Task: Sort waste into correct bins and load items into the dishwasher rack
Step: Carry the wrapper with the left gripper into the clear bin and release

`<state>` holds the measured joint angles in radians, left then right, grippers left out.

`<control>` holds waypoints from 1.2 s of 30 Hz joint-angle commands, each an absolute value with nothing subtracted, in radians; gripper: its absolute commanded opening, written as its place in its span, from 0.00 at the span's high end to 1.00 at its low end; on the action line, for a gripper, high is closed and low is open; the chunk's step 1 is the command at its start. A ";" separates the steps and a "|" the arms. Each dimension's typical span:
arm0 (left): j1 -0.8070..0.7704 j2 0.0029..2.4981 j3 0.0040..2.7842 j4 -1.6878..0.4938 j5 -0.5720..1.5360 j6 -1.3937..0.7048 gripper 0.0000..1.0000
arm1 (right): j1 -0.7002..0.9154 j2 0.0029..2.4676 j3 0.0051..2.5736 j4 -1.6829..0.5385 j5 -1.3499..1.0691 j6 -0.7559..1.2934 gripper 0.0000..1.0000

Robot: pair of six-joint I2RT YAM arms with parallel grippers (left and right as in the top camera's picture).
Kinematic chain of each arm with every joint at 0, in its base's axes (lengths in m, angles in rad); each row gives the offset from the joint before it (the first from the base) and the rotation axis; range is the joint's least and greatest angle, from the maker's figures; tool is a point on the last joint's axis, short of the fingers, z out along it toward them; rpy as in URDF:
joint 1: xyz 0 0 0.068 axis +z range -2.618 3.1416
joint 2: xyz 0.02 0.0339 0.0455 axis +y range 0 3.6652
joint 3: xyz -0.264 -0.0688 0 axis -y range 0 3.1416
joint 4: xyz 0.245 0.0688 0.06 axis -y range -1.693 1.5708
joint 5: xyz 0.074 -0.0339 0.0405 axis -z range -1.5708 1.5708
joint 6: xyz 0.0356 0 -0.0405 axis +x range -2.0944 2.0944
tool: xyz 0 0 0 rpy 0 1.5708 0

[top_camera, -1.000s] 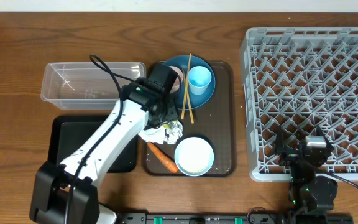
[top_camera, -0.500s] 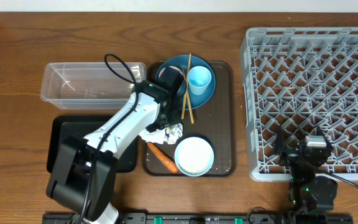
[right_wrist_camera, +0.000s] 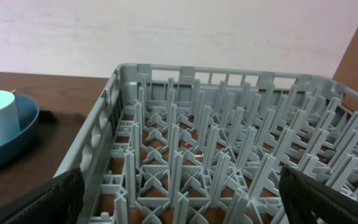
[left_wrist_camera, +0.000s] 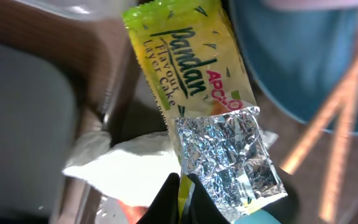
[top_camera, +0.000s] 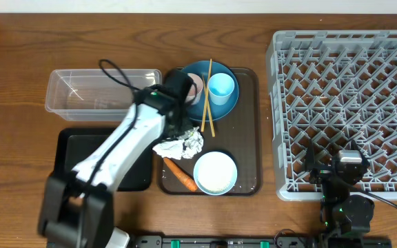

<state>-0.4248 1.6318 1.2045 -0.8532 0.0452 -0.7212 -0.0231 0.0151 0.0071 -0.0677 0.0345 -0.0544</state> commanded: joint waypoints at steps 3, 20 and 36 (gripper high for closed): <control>-0.408 1.487 1.196 -0.866 0.032 -0.710 0.94 | -0.025 0.015 0.006 -0.072 0.041 -0.038 0.01; -0.297 1.371 1.196 -0.740 -0.207 -0.720 0.93 | -0.025 0.015 0.006 -0.071 0.041 -0.038 0.01; -0.142 1.594 1.196 -0.634 -0.207 -0.720 0.92 | -0.025 0.015 0.006 -0.071 0.041 -0.038 0.01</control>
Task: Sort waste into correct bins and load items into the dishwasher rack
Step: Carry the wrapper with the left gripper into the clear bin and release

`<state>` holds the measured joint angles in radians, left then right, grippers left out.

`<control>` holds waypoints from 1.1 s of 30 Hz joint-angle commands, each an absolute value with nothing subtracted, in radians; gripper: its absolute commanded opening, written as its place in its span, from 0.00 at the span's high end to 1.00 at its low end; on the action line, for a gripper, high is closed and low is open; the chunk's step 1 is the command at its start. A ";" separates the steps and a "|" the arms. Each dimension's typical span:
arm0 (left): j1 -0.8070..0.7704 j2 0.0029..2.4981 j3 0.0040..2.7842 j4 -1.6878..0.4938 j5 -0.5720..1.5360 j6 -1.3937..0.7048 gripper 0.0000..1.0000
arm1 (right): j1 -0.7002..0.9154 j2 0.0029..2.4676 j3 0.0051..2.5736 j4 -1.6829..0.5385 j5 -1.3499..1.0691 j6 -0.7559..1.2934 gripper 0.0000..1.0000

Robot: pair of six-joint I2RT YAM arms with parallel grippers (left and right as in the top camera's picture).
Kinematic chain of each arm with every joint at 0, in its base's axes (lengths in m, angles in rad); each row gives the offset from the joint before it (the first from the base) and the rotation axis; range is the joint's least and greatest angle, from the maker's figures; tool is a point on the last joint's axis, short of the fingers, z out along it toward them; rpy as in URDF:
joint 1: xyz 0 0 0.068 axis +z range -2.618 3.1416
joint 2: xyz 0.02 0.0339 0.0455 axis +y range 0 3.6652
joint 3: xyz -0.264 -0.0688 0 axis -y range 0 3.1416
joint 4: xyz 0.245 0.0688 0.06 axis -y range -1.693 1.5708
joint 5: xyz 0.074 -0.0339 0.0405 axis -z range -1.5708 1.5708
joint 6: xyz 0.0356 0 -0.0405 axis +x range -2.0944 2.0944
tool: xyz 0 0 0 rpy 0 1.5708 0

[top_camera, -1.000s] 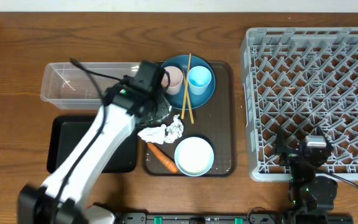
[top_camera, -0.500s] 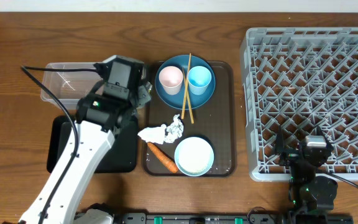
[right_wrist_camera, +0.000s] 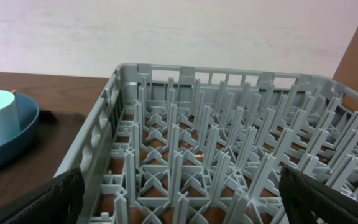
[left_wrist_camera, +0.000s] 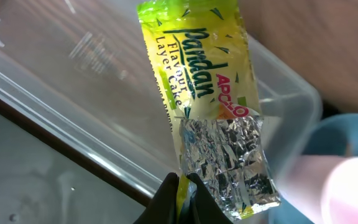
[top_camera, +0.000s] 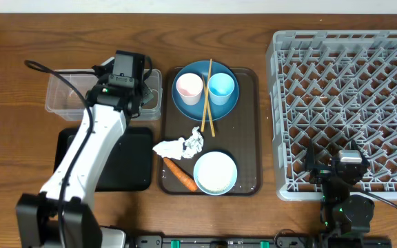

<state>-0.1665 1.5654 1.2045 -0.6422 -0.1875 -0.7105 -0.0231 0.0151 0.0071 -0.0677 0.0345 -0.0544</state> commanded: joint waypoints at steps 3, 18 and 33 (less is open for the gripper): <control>-0.120 1.618 1.196 -0.627 -0.207 -0.720 0.92 | -0.025 0.015 0.006 -0.071 0.041 -0.038 0.01; -0.100 1.612 1.197 -0.603 -0.141 -0.693 0.32 | -0.025 0.015 0.006 -0.071 0.041 -0.038 0.01; -0.198 1.371 1.197 -1.034 0.120 -0.648 0.31 | -0.025 0.015 0.006 -0.071 0.041 -0.038 0.01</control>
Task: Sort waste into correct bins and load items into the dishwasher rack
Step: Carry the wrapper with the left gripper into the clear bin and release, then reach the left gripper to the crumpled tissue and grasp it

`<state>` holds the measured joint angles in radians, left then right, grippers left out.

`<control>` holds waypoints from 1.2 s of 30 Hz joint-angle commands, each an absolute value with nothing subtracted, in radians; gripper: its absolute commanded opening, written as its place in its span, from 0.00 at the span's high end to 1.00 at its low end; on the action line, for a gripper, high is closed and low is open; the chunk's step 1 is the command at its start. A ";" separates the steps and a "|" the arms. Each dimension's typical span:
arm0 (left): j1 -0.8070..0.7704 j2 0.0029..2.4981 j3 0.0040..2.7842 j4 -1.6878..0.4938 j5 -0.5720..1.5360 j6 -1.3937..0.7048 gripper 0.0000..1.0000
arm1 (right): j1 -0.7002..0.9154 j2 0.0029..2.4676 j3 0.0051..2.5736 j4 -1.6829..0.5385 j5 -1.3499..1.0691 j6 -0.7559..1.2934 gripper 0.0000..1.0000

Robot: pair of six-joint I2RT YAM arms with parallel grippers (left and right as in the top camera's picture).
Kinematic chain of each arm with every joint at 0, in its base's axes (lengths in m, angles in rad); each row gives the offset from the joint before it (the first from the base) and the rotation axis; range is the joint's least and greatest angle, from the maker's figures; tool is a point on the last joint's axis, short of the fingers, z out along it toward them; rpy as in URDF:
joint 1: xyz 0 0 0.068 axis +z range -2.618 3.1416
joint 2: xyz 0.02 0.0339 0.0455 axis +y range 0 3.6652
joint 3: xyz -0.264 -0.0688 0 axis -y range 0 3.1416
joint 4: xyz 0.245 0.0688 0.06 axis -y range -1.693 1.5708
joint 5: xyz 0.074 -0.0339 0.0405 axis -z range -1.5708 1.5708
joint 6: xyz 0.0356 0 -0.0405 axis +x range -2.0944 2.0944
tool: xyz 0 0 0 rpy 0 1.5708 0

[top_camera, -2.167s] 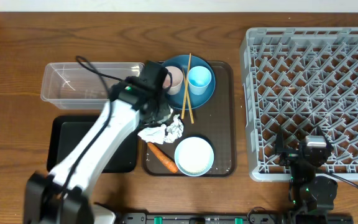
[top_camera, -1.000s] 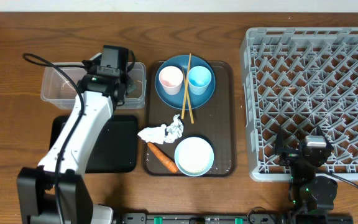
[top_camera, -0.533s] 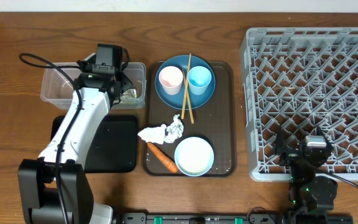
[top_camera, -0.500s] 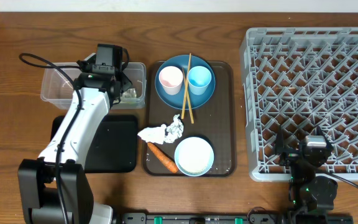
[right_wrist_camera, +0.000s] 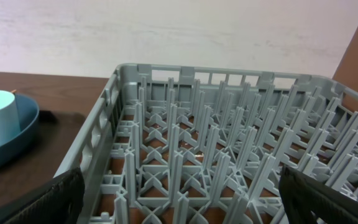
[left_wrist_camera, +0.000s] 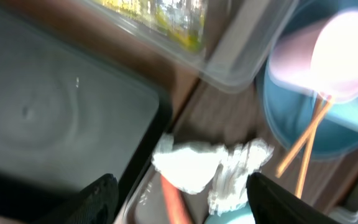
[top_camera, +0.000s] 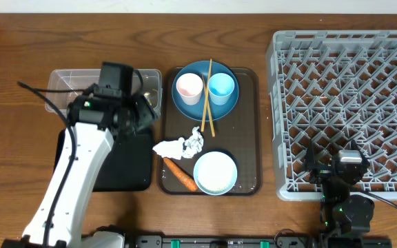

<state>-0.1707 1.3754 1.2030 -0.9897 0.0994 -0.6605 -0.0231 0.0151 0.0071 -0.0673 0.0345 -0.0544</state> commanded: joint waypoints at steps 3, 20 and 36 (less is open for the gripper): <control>-0.238 1.375 1.197 -1.111 0.120 -0.648 0.18 | -0.025 0.015 0.006 -0.071 0.041 -0.038 0.01; -0.523 1.458 1.196 -0.994 0.110 -0.694 0.35 | -0.025 0.015 0.006 -0.071 0.041 -0.038 0.01; -0.556 1.714 1.196 -0.922 0.104 -0.689 0.35 | -0.025 0.015 0.006 -0.071 0.041 -0.038 0.01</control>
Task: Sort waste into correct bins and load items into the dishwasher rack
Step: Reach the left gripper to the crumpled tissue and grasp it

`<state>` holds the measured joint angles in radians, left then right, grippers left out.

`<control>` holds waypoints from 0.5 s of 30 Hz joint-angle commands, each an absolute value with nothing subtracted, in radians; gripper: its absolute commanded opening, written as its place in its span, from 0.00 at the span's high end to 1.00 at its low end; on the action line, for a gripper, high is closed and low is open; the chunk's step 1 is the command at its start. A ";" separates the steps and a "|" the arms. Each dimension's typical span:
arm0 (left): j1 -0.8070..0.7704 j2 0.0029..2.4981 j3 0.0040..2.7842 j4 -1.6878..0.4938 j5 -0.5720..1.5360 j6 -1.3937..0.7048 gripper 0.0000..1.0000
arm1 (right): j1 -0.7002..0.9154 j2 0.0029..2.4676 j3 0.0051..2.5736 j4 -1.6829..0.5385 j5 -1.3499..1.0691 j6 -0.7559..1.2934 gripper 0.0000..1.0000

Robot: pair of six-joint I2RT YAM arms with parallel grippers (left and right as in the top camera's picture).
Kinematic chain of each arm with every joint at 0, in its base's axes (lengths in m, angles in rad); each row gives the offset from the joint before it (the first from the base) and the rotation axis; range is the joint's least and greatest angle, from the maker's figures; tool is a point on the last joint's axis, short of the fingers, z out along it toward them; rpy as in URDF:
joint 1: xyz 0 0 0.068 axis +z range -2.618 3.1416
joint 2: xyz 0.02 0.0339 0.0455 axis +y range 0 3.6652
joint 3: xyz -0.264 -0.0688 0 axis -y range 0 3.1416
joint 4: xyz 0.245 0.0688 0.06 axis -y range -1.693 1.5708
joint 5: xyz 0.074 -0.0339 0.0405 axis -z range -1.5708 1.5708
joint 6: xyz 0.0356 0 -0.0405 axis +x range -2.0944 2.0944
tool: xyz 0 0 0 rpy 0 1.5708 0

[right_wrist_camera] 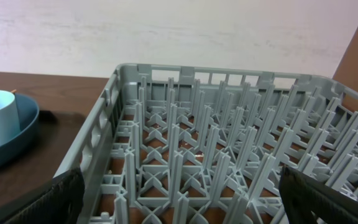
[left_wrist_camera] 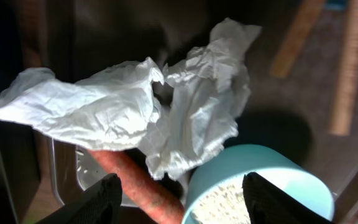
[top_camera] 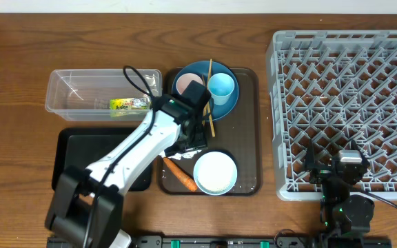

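My left gripper (top_camera: 193, 138) hangs open just above the crumpled white napkin (left_wrist_camera: 154, 118) on the brown tray (top_camera: 248, 138); its fingers (left_wrist_camera: 98, 202) straddle the napkin's lower edge. An orange carrot (left_wrist_camera: 135, 183) lies under the napkin, next to a light blue bowl (top_camera: 215, 172) of rice. The yellow-green cake wrapper (top_camera: 129, 104) lies in the clear bin (top_camera: 74, 79). A blue plate (top_camera: 219, 110) carries a blue cup (top_camera: 221, 87), a pink cup half hidden by my arm, and chopsticks (top_camera: 209, 76). My right gripper (right_wrist_camera: 188, 199) rests open at the grey dishwasher rack (top_camera: 350, 96).
A black bin (top_camera: 88, 162) sits in front of the clear bin, left of the tray. The rack fills the right side of the table. My left arm crosses from the near left over the black bin to the tray.
My left gripper has moved from over the bins' right edge to the tray's middle, low over the napkin. It remains open. The wrapper lies in the clear bin. The right arm is unmoved.
My left gripper first held the cake wrapper above the tray, then over the clear bin. Then it was open with the wrapper lying in that bin. Now it hangs open over the napkin and carrot on the tray.
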<state>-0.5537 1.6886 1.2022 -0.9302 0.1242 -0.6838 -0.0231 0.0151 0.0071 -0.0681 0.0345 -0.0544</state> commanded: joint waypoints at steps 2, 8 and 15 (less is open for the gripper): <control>-0.556 1.736 1.196 -0.910 0.105 -0.689 0.35 | -0.025 0.015 0.006 -0.071 0.041 -0.038 0.01; -0.560 1.770 1.196 -0.906 0.128 -0.689 0.35 | -0.025 0.015 0.006 -0.071 0.041 -0.038 0.01; -0.594 1.773 1.196 -0.867 0.127 -0.689 0.35 | -0.025 0.015 0.006 -0.071 0.041 -0.038 0.01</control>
<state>-0.5762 1.7653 1.2022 -0.8745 0.1284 -0.6838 -0.0231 0.0151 0.0071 -0.0677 0.0345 -0.0544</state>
